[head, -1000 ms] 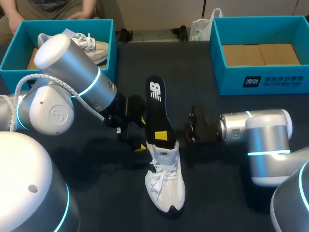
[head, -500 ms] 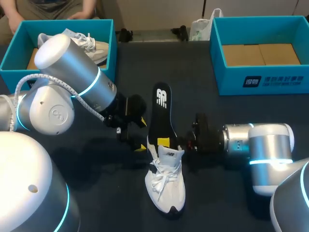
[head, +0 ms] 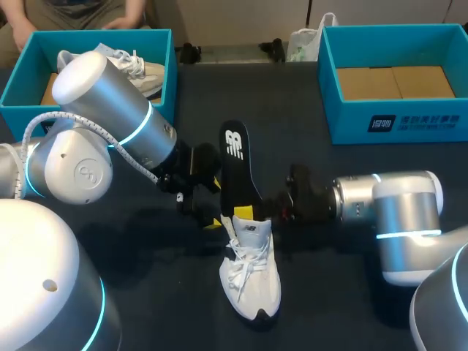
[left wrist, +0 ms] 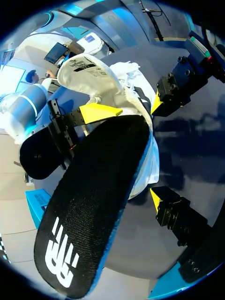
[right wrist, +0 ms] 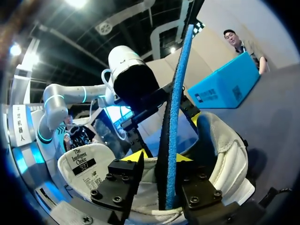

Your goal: Take the shoe out of the shoebox, open the shoe tongue, remove and reinsert the insole, then place the shoe into the shoebox

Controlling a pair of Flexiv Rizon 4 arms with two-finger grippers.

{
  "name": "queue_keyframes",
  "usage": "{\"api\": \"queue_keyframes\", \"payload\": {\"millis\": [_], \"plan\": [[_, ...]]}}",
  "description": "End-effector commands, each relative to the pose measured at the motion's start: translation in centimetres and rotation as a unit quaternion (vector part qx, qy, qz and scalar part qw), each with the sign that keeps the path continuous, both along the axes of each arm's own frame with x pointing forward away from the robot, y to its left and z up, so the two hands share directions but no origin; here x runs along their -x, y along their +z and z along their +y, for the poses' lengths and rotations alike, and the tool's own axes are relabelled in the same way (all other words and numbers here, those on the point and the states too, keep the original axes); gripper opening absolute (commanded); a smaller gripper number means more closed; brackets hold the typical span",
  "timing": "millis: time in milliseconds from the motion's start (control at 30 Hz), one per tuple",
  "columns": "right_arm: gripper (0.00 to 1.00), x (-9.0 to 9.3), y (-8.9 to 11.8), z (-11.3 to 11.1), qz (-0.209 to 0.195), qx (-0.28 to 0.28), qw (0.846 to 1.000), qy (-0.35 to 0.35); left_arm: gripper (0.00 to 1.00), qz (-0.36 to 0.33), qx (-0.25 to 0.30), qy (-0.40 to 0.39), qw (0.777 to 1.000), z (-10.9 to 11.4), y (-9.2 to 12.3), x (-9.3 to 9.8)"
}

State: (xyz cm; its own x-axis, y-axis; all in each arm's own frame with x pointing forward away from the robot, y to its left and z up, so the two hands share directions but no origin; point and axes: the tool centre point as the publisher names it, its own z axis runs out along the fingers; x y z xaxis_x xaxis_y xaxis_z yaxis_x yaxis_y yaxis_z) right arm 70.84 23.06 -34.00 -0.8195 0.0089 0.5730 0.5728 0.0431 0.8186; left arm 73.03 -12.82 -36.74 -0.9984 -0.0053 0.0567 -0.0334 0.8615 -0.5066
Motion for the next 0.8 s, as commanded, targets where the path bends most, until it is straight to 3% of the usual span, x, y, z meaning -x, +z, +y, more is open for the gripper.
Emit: {"api": "queue_keyframes", "payload": {"millis": [33, 800], "plan": [[0.39, -0.1, 0.4, 0.2, -0.002, 0.007, 1.0, 0.003, 1.0, 0.0, 0.0, 0.0, 1.0, 0.0, -0.1, 0.0], [0.4, -1.8, 2.8, 0.4, -0.012, 0.065, 0.997, 0.025, 1.0, 0.0, 0.0, 0.0, 1.0, 0.0, -0.1, 0.0]]}}
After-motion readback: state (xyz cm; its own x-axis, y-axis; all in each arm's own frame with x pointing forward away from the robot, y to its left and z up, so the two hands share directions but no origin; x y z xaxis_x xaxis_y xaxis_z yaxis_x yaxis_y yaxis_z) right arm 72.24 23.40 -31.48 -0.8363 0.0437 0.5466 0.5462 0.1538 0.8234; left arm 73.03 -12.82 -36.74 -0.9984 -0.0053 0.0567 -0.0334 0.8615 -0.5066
